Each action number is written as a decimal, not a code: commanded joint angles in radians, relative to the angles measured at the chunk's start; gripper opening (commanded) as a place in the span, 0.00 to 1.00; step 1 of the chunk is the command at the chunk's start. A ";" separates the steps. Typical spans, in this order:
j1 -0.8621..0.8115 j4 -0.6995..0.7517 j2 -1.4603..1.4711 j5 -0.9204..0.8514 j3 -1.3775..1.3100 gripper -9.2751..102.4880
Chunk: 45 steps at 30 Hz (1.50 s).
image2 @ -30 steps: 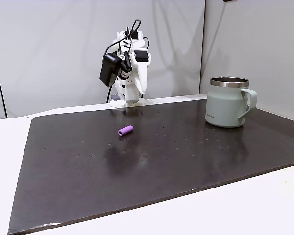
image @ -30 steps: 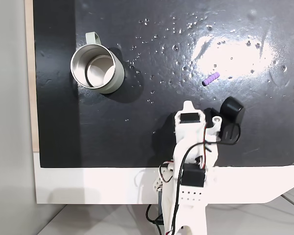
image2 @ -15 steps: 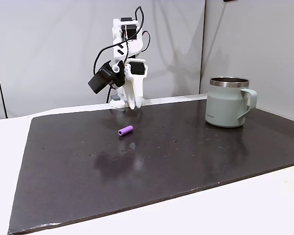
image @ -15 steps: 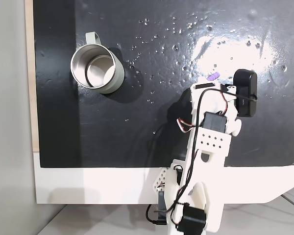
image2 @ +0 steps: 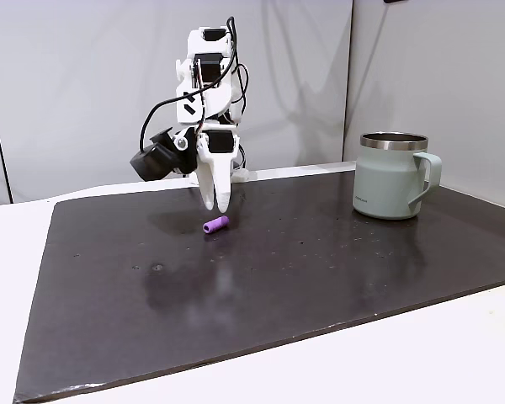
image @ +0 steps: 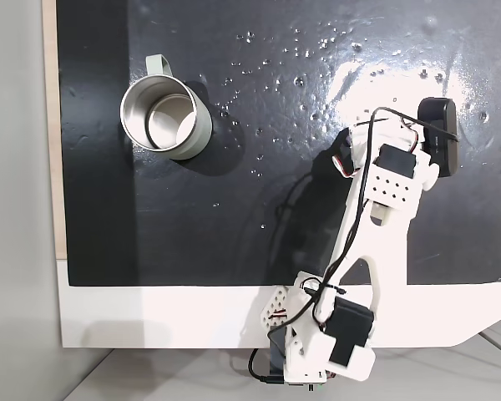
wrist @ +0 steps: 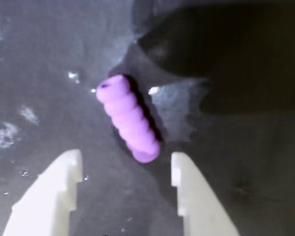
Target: Grasp a pengrip and put it in the cup.
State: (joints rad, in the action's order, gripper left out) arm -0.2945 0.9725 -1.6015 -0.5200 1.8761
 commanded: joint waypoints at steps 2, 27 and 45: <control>-0.008 0.012 0.049 -0.029 -0.092 0.30; 0.040 0.124 0.107 0.006 -0.190 0.08; 0.643 0.247 -0.385 0.341 -0.311 0.08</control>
State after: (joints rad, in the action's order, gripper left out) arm 0.2408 1.2257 -1.9159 -0.2378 1.6444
